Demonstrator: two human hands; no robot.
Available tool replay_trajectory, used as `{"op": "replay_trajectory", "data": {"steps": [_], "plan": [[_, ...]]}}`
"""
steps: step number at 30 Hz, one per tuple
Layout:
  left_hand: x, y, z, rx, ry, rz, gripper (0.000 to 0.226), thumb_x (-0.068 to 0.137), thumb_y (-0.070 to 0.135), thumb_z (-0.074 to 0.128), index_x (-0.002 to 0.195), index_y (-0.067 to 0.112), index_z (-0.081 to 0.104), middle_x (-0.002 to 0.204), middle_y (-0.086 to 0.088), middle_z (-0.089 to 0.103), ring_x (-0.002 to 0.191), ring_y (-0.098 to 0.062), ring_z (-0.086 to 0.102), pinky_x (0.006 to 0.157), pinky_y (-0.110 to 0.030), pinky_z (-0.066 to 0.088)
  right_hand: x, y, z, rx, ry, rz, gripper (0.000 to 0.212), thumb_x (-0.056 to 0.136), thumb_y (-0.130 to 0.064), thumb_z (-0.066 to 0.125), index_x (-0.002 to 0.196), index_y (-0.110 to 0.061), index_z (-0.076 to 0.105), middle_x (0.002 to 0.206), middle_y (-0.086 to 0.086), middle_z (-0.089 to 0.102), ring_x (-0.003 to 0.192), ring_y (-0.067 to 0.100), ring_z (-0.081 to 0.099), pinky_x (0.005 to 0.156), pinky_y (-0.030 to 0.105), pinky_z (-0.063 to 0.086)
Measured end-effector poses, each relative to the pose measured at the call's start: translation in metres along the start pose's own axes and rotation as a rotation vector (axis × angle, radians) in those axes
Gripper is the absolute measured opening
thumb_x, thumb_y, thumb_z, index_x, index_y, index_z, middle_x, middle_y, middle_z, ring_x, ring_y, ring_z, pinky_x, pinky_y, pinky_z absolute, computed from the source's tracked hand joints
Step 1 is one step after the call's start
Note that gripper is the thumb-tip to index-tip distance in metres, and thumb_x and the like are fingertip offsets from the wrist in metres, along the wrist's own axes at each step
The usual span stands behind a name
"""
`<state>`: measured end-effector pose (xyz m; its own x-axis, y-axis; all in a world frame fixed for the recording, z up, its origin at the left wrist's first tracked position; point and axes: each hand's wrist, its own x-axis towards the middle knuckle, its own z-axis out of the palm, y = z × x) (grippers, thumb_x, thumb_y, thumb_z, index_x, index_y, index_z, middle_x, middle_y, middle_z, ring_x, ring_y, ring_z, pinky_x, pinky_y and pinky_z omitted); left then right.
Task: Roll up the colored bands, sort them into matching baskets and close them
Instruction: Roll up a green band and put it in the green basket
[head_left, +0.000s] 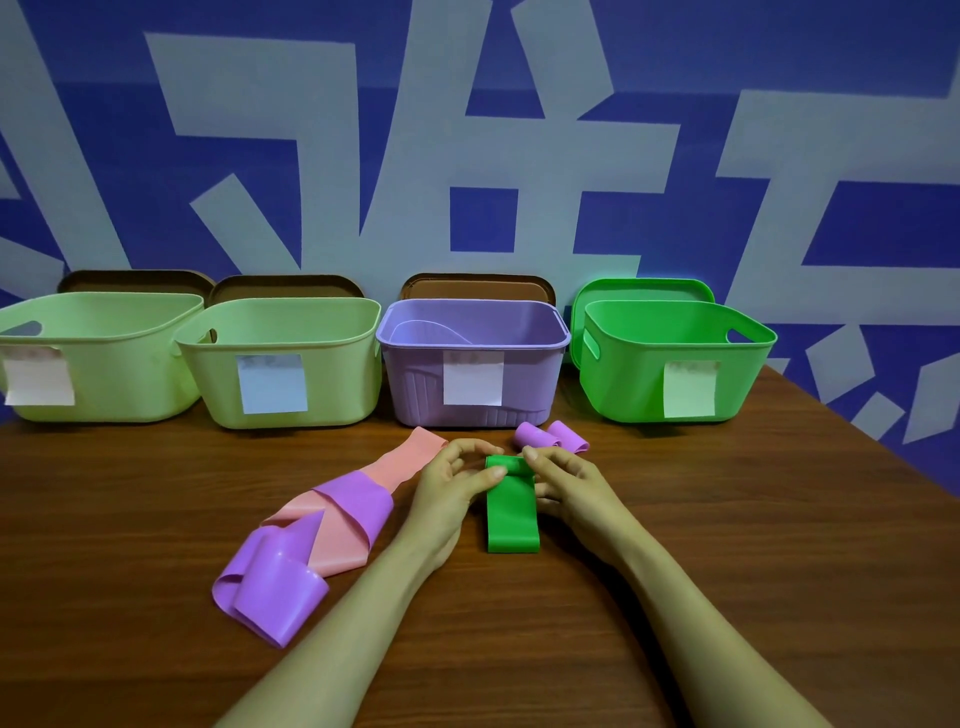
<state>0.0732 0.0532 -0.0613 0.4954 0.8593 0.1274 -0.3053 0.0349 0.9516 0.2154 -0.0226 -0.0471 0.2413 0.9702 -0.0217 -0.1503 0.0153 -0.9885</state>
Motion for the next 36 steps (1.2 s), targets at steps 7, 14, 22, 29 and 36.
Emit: {"op": "replay_trajectory", "data": {"steps": [7, 14, 22, 29, 36], "plan": [[-0.0015, 0.0024, 0.0023, -0.043, -0.015, 0.019, 0.026, 0.079, -0.012, 0.064, 0.097, 0.007, 0.06, 0.101, -0.008, 0.066, 0.098, -0.021, 0.063, 0.089, -0.034, 0.051, 0.0009, 0.0012, -0.0017, 0.014, 0.029, -0.055, 0.008, 0.09, -0.015, 0.062, 0.093, -0.011, 0.067, 0.08, 0.004, 0.065, 0.069, 0.01, 0.059, 0.072, 0.026, 0.047], [-0.002, 0.0064, 0.0072, -0.154, 0.016, -0.068, 0.014, 0.086, 0.003, 0.063, 0.097, 0.009, 0.059, 0.089, -0.005, 0.068, 0.085, -0.012, 0.067, 0.074, -0.025, 0.053, 0.0021, 0.0011, -0.0019, 0.082, 0.049, -0.098, 0.011, 0.085, -0.008, 0.065, 0.095, -0.01, 0.068, 0.098, 0.01, 0.068, 0.089, 0.023, 0.064, 0.077, 0.031, 0.048], [-0.001, 0.0059, 0.0059, -0.105, 0.036, -0.113, 0.008, 0.088, 0.005, 0.061, 0.097, 0.006, 0.06, 0.092, -0.01, 0.067, 0.087, -0.017, 0.067, 0.077, -0.029, 0.055, 0.0031, 0.0016, -0.0038, 0.05, 0.053, -0.111, 0.021, 0.082, 0.004, 0.065, 0.099, -0.008, 0.068, 0.106, 0.017, 0.063, 0.088, 0.022, 0.067, 0.074, 0.03, 0.055], [-0.0006, 0.0053, 0.0053, -0.093, 0.026, -0.104, 0.011, 0.088, 0.001, 0.06, 0.097, 0.008, 0.06, 0.089, -0.007, 0.068, 0.083, -0.013, 0.068, 0.075, -0.026, 0.053, 0.0025, 0.0003, 0.0, 0.102, 0.041, -0.08, 0.036, 0.074, -0.017, 0.071, 0.109, -0.008, 0.064, 0.101, 0.012, 0.063, 0.087, 0.017, 0.066, 0.088, 0.039, 0.051], [-0.0013, 0.0057, 0.0048, -0.043, 0.0, -0.069, 0.022, 0.083, -0.01, 0.058, 0.095, 0.008, 0.062, 0.095, -0.007, 0.066, 0.091, -0.017, 0.063, 0.074, -0.026, 0.051, -0.0002, -0.0009, 0.0012, 0.051, -0.011, 0.026, 0.016, 0.094, -0.025, 0.056, 0.087, -0.011, 0.061, 0.064, -0.006, 0.066, 0.057, 0.003, 0.062, 0.073, 0.028, 0.05]]}}
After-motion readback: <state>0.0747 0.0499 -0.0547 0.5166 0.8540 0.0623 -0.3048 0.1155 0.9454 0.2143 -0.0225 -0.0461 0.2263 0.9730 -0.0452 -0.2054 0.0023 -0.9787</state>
